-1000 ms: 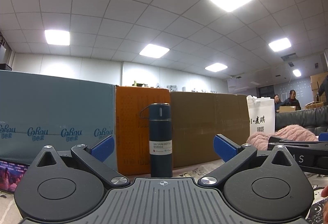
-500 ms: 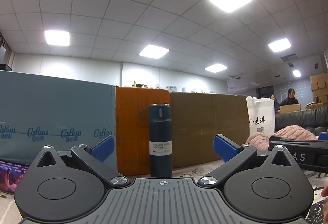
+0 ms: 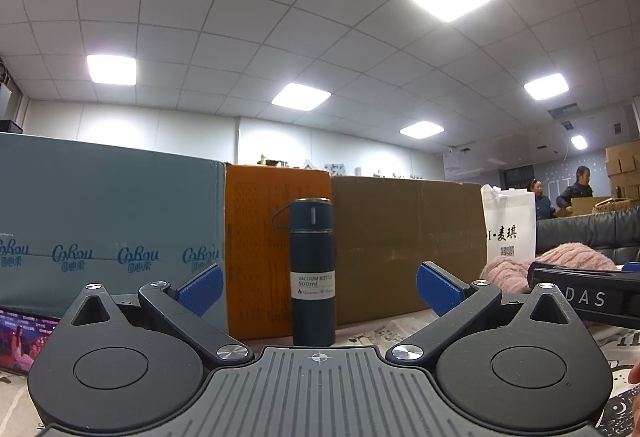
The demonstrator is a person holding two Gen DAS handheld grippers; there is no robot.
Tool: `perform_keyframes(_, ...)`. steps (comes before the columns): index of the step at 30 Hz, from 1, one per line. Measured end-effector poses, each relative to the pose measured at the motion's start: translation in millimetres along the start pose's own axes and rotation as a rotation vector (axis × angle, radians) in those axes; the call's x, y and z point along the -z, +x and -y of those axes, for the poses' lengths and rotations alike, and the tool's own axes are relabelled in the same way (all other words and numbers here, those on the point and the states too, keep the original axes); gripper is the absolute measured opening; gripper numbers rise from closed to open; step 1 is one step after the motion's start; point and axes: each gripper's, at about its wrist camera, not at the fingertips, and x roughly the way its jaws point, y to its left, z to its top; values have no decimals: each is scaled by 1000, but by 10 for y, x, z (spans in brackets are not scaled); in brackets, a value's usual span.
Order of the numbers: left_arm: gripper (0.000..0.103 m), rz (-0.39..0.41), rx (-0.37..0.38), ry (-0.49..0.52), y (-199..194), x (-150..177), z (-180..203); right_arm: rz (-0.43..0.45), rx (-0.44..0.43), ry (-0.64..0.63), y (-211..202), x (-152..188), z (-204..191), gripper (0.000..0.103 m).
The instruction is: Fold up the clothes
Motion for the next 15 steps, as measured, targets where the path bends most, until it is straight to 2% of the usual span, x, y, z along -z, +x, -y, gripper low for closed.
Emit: perform_keyframes(15, 103, -6, 0, -7, 10, 2, -23, -1, 1, -2, -1, 1, 3, 103)
